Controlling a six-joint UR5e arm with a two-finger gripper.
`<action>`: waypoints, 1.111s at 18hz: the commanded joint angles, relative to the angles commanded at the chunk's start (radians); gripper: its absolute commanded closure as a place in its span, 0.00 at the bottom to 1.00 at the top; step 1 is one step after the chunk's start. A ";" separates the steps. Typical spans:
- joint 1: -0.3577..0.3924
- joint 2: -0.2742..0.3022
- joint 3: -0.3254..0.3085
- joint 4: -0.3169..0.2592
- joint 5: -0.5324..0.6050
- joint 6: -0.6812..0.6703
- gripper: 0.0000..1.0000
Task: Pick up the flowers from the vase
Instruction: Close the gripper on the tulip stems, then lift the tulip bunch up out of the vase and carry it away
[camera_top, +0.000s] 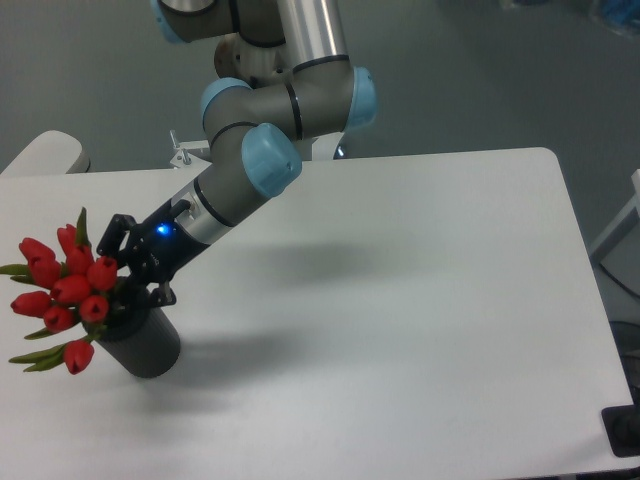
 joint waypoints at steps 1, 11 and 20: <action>0.002 0.002 0.000 0.000 -0.002 -0.008 0.60; 0.032 0.048 0.109 0.000 -0.075 -0.208 0.60; 0.060 0.080 0.235 0.000 -0.118 -0.386 0.61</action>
